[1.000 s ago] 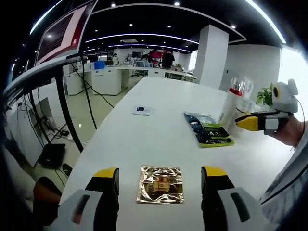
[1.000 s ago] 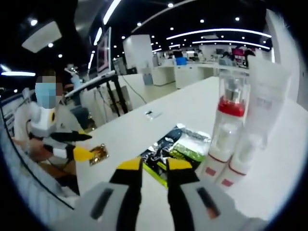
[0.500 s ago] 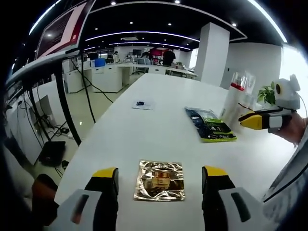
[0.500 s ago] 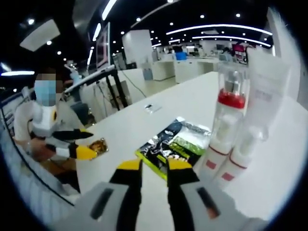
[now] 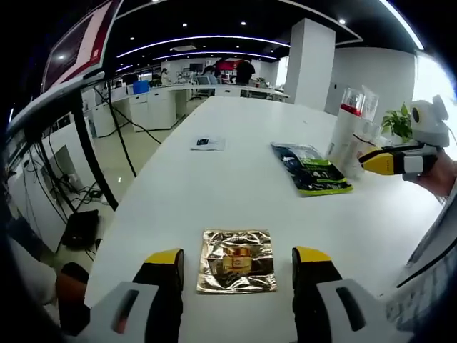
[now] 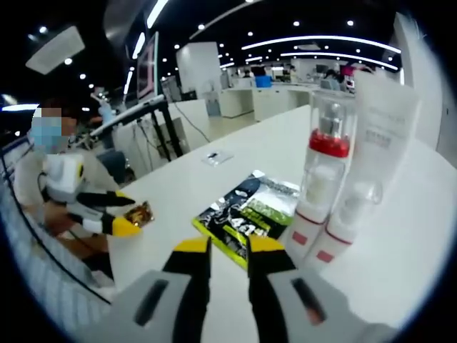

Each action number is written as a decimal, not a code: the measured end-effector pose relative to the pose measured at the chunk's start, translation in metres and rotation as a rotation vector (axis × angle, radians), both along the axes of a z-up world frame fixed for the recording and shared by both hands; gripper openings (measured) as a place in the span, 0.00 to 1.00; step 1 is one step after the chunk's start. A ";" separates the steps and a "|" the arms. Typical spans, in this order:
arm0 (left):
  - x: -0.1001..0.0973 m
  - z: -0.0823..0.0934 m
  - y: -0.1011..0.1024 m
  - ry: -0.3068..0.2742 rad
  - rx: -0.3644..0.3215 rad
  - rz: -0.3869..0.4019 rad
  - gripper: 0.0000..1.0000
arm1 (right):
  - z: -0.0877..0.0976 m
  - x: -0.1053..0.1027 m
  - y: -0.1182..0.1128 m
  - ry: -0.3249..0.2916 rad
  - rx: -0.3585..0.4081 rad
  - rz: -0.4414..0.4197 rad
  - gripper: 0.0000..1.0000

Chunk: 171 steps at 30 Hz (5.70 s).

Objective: Arrange the skincare products in the storage area until every visible bottle or jar stands upright without overlapping.

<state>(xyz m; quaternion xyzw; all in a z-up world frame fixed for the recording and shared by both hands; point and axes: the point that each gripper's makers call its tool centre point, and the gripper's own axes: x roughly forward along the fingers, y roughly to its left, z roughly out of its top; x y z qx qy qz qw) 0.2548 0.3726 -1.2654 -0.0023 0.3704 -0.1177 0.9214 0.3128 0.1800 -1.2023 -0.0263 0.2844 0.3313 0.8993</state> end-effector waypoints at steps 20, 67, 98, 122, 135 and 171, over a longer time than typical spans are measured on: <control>0.011 0.007 0.004 0.225 0.107 -0.004 0.48 | -0.002 0.002 -0.003 0.001 -0.013 -0.013 0.17; 0.024 0.041 -0.001 0.158 0.014 0.041 0.40 | 0.017 0.006 0.020 -0.056 0.017 0.116 0.17; 0.097 0.037 -0.047 0.103 -0.069 0.011 0.40 | 0.042 -0.016 -0.056 -0.100 0.064 -0.057 0.17; 0.110 0.005 -0.053 0.212 0.000 0.033 0.40 | 0.032 -0.021 -0.074 -0.081 0.047 -0.124 0.17; 0.111 0.006 -0.054 0.188 0.007 0.025 0.52 | 0.022 -0.024 -0.073 -0.043 0.057 -0.130 0.17; 0.222 0.016 -0.001 0.200 0.106 0.048 0.59 | 0.027 -0.021 -0.111 -0.071 0.055 -0.242 0.17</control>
